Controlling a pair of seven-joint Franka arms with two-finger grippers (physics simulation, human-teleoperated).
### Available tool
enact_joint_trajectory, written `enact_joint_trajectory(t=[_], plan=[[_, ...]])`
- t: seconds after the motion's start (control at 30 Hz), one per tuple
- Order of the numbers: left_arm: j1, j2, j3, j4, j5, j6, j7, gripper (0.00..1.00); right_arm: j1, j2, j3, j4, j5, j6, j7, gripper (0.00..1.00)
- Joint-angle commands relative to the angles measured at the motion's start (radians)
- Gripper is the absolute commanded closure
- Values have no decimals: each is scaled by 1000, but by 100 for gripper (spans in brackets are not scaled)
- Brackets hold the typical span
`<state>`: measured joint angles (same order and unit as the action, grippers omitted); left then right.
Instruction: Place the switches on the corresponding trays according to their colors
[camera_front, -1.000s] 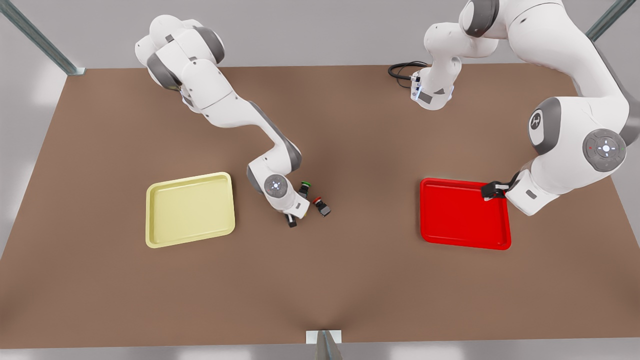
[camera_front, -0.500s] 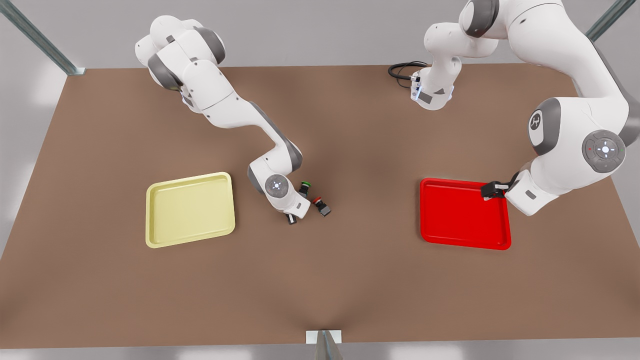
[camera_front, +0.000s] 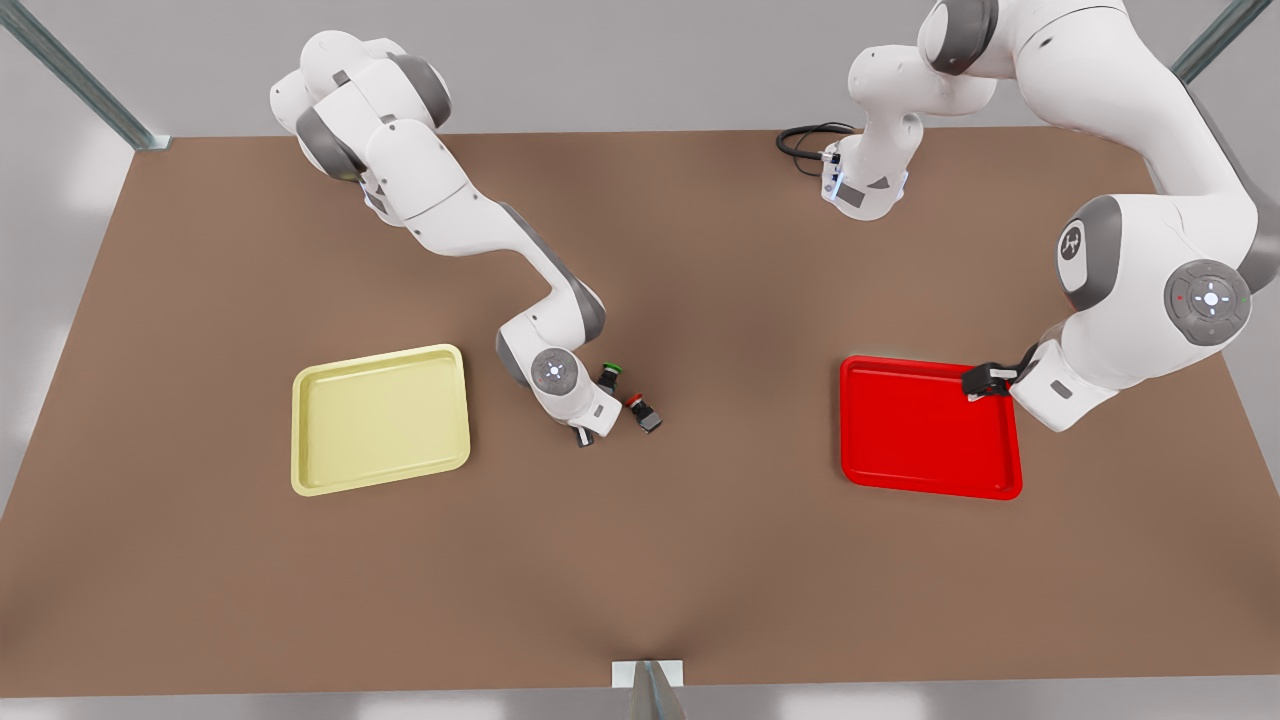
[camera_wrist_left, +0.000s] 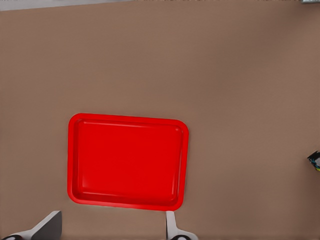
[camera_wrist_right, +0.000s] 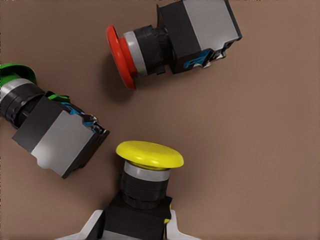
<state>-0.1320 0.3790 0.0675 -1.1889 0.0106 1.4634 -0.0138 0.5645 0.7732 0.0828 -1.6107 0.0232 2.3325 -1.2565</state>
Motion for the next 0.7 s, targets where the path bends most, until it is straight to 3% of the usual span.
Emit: enact_joint_trajectory(t=[0.0, 0.5, 0.67], plan=[[0, 0, 0, 0, 0, 0, 0, 0, 0, 0, 0, 0, 0, -1, 0, 49], [0, 3, 2, 2, 0, 0, 2, 0, -31, -40, -3, -8, -2, -24, -32, 49], [0, 3, 2, 2, 0, 0, 0, 0, -209, -215, -8, -196, 0, -25, -241, 49]])
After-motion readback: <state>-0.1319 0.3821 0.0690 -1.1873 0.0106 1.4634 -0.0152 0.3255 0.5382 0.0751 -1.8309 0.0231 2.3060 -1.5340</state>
